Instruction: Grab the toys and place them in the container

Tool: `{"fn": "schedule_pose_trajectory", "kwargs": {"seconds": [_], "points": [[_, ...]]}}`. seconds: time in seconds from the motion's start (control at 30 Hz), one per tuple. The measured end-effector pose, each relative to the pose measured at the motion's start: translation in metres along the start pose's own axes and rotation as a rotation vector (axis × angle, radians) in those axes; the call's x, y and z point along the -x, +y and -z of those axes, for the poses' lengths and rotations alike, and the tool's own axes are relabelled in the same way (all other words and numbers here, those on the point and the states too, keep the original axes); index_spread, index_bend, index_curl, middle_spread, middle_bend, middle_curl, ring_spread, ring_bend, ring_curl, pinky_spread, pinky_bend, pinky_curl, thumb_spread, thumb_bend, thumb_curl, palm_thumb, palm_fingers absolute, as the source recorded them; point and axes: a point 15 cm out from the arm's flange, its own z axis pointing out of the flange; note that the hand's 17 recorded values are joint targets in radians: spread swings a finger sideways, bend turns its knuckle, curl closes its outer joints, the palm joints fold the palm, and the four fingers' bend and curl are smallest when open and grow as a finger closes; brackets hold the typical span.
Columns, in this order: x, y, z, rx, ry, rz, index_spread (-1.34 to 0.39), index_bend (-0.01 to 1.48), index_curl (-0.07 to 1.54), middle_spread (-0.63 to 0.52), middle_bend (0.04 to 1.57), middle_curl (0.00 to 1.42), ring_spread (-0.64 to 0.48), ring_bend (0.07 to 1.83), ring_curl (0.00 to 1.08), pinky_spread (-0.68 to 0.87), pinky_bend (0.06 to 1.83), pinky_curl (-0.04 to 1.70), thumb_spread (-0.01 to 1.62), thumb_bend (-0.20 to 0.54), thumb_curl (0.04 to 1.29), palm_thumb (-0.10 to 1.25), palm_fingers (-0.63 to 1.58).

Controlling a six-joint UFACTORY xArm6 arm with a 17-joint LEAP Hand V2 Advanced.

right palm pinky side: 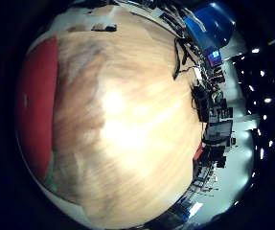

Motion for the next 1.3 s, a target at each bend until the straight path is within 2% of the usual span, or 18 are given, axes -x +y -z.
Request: {"fn": "schedule_pose_trajectory", "kwargs": {"seconds": [0.07, 0.13, 0.17, 0.23, 0.27, 0.43, 0.47, 0.7, 0.87, 1.07, 1.3], "points": [[0.0, 0.002, -0.004, 0.008, -0.002, -0.001, -0.42, 0.09, 0.2, -0.08, 0.24, 0.36, -0.1, 0.77, 0.3, 0.17, 0.92, 0.29, 0.98, -0.03, 0.28, 0.17, 0.43], [-0.001, 0.005, -0.008, 0.016, -0.005, -0.005, -0.42, 0.06, 0.17, -0.12, 0.26, 0.37, -0.18, 0.9, 0.33, 0.01, 1.09, 0.32, 0.98, -0.029, 0.28, 0.17, 0.64], [-0.002, 0.006, -0.009, 0.017, -0.006, -0.007, -0.43, 0.06, 0.15, -0.16, 0.3, 0.38, -0.23, 0.99, 0.36, -0.14, 1.21, 0.35, 0.99, -0.023, 0.28, 0.18, 0.76], [-0.007, 0.008, -0.009, 0.018, -0.006, -0.017, -0.44, 0.08, 0.13, -0.21, 0.38, 0.41, -0.28, 1.05, 0.38, -0.23, 1.27, 0.37, 1.0, -0.016, 0.28, 0.2, 0.91], [-0.008, 0.008, -0.009, 0.016, -0.007, -0.023, -0.45, 0.11, 0.14, -0.25, 0.46, 0.45, -0.29, 1.1, 0.41, -0.26, 1.28, 0.39, 1.01, -0.012, 0.29, 0.22, 1.03], [-0.016, 0.001, 0.008, -0.028, -0.013, -0.05, -0.49, 0.29, 0.22, -0.32, 0.65, 0.55, -0.31, 1.11, 0.46, -0.35, 1.25, 0.42, 1.06, 0.011, 0.3, 0.33, 1.25], [-0.017, 0.0, 0.012, -0.032, -0.012, -0.051, -0.5, 0.37, 0.26, -0.33, 0.72, 0.58, -0.31, 1.12, 0.47, -0.35, 1.23, 0.43, 1.08, 0.017, 0.3, 0.38, 1.28], [-0.022, -0.008, 0.052, -0.087, 0.007, -0.052, -0.46, 0.69, 0.43, -0.31, 0.97, 0.67, -0.27, 1.22, 0.51, -0.36, 1.2, 0.45, 1.15, 0.021, 0.3, 0.52, 1.37], [-0.02, -0.008, 0.077, -0.104, 0.006, -0.053, -0.41, 0.84, 0.53, -0.27, 1.08, 0.7, -0.24, 1.29, 0.53, -0.34, 1.23, 0.47, 1.19, 0.011, 0.3, 0.58, 1.34], [-0.014, 0.011, 0.099, -0.045, -0.028, -0.059, -0.36, 0.92, 0.6, -0.24, 1.16, 0.7, -0.22, 1.34, 0.55, -0.32, 1.26, 0.51, 1.23, -0.005, 0.29, 0.64, 1.29], [0.011, 0.028, 0.151, -0.028, -0.114, -0.048, -0.34, 0.94, 0.63, -0.21, 1.21, 0.69, -0.21, 1.37, 0.55, -0.32, 1.28, 0.53, 1.26, -0.009, 0.28, 0.66, 1.27]]}}
